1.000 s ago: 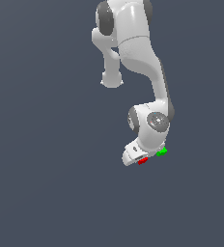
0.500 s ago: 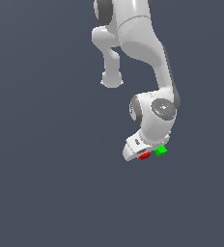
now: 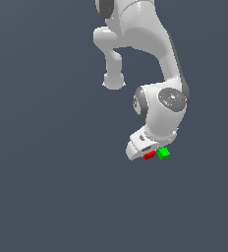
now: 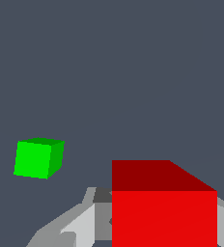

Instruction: Stack the red cube on top of the green cube.

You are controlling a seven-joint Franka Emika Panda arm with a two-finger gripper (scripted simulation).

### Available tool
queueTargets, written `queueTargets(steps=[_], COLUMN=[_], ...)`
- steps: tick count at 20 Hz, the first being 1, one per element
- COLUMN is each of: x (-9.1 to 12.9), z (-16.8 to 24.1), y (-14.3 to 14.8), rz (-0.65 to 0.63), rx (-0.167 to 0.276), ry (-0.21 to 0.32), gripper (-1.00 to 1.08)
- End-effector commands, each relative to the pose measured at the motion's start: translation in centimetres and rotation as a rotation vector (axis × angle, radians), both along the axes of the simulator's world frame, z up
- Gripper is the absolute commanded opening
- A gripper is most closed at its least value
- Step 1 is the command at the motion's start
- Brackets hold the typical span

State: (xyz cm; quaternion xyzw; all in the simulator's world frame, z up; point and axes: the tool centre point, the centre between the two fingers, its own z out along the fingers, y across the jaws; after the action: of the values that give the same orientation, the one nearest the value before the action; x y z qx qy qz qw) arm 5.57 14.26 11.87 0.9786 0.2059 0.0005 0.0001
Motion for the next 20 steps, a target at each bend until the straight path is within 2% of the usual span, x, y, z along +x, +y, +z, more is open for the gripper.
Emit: queueTargets(steps=[1,8,16,20], x=[0.0,-0.9,-3.5,-4.2], z=[0.0,-1.1,-4.4,-5.4], y=[0.0,1.9,7.9,9.8], rz=[0.0,0.0,0.0,0.0], rx=[0.0,0.0,0.001,0.001], ry=[0.0,0.0,0.001,0.001], gripper=[-1.0,-1.0,-1.0,-1.0])
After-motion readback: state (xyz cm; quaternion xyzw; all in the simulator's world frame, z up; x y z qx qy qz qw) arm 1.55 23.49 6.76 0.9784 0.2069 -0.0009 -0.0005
